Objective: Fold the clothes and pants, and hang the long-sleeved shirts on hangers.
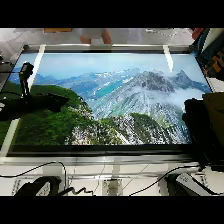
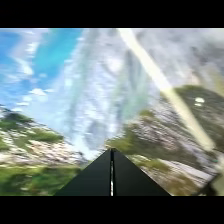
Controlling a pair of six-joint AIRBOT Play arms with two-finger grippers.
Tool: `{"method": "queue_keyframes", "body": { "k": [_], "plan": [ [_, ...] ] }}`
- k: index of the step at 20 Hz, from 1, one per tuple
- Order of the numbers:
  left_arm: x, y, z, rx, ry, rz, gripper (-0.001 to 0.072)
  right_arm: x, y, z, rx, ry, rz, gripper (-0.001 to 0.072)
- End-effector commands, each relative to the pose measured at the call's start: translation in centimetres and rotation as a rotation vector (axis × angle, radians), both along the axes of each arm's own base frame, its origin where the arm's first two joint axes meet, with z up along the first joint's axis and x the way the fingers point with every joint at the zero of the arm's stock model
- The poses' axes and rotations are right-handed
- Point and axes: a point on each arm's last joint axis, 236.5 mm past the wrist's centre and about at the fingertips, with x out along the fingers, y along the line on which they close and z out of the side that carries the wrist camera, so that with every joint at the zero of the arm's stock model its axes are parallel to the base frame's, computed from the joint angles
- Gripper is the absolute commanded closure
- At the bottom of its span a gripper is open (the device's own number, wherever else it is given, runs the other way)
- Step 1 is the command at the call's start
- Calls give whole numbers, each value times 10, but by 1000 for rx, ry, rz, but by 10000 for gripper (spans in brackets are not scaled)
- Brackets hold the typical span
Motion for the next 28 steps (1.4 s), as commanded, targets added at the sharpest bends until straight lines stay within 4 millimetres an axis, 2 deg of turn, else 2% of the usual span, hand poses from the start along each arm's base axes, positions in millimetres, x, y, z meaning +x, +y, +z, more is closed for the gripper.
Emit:
{"method": "queue_keyframes", "body": {
  "k": [1, 3, 6, 8, 9, 11, 14, 18, 20, 28],
  "plan": [
    [33, 59, 1, 223, -119, 181, 681, 77, 21, 22, -29, -230, 251, 670],
    [50, 103, 7, 318, -169, 348, 681, 133, 60, 42, -86, -335, 540, 670],
    [51, 161, 9, 445, -162, 555, 681, 188, 137, 55, -160, -373, 912, 671],
    [43, 184, 3, 487, -115, 640, 680, 207, 192, 53, -218, -334, 1157, 670],
    [40, 186, -1, 477, -88, 654, 680, 212, 212, 50, -255, -298, 1253, 670],
    [40, 185, -2, 471, -83, 655, 679, 216, 237, 45, -316, -234, 1377, 670],
    [40, 185, -2, 471, -83, 655, 680, 215, 254, 38, -306, -200, 1432, 670],
    [40, 185, -2, 471, -84, 655, 679, 193, 232, -6, -219, 14, 1419, 671],
    [40, 185, -2, 471, -83, 655, 680, 189, 231, -23, -184, 48, 1421, 670],
    [40, 185, -2, 471, -84, 655, 679, 190, 233, -24, -182, 40, 1423, 670]
  ]
}}
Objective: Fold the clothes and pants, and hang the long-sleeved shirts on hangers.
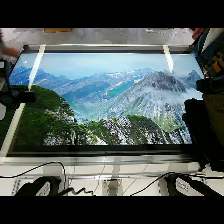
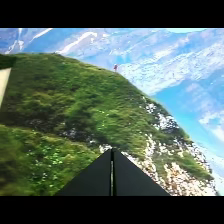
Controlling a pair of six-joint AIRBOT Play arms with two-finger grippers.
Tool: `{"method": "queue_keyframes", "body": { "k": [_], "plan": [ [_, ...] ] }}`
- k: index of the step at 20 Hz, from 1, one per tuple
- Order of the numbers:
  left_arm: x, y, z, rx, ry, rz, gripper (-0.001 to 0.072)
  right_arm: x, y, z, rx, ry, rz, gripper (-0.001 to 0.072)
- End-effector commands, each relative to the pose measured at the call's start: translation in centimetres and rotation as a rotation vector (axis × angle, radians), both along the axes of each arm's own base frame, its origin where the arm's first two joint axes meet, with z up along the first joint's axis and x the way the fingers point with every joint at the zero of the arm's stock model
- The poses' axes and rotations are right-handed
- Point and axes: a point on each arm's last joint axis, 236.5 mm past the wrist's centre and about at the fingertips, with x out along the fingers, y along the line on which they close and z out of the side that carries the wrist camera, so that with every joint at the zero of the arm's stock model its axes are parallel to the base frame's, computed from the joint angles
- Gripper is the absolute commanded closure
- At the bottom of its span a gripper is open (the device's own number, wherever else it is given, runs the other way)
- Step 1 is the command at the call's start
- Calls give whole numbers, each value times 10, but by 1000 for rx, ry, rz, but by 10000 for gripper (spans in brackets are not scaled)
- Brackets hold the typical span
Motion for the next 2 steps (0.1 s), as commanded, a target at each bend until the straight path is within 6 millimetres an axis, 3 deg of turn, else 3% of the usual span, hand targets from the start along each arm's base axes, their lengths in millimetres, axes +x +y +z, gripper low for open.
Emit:
{"method": "queue_keyframes", "body": {
  "k": [1, 2],
  "plan": [
    [0, 1, 0, 1, -1, 1, 679, -1, 0, -2, -2, 9, 2, 670],
    [0, 1, 0, 1, -1, 1, 679, -1, 0, -2, -2, 9, 2, 670]
  ]
}}
